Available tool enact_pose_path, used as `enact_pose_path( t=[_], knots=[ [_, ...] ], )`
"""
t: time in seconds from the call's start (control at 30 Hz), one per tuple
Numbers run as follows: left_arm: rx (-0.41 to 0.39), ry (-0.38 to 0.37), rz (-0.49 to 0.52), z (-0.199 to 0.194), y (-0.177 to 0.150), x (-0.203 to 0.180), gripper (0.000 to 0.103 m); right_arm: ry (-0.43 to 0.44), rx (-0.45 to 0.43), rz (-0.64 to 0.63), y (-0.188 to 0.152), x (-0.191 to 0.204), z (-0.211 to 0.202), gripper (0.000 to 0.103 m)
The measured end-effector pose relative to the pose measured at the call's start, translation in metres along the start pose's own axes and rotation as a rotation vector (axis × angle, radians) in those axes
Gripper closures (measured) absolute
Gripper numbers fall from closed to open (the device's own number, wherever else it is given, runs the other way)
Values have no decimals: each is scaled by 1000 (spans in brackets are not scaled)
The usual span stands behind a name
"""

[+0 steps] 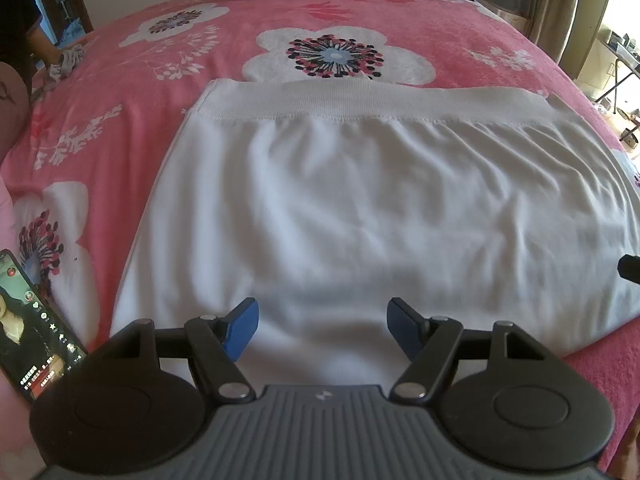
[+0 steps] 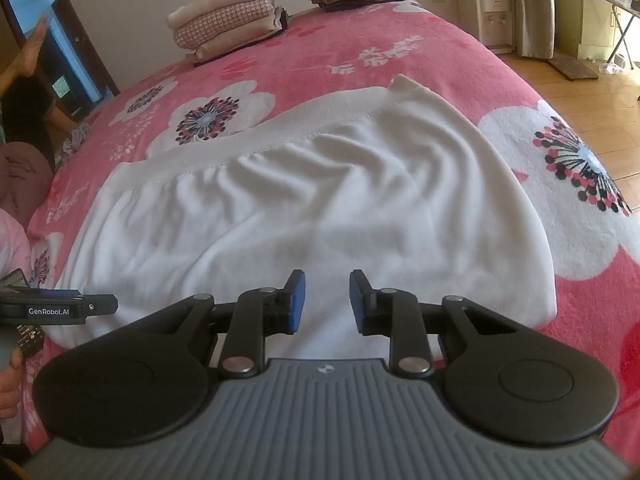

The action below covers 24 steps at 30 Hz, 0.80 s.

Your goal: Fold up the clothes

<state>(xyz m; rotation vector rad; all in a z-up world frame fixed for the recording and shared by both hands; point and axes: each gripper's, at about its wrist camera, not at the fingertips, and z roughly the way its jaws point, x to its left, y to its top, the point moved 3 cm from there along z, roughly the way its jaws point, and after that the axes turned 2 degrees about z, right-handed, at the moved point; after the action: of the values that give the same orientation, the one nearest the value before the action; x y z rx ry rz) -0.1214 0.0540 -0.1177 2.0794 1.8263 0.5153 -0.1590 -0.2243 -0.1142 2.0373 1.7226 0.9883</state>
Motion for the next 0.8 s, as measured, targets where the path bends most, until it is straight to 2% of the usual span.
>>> enact_pose_path(
  t=[0.8],
  knots=[
    [4, 2, 2, 1, 0, 0, 30, -8, 3, -10, 0, 0, -1, 79]
  ],
)
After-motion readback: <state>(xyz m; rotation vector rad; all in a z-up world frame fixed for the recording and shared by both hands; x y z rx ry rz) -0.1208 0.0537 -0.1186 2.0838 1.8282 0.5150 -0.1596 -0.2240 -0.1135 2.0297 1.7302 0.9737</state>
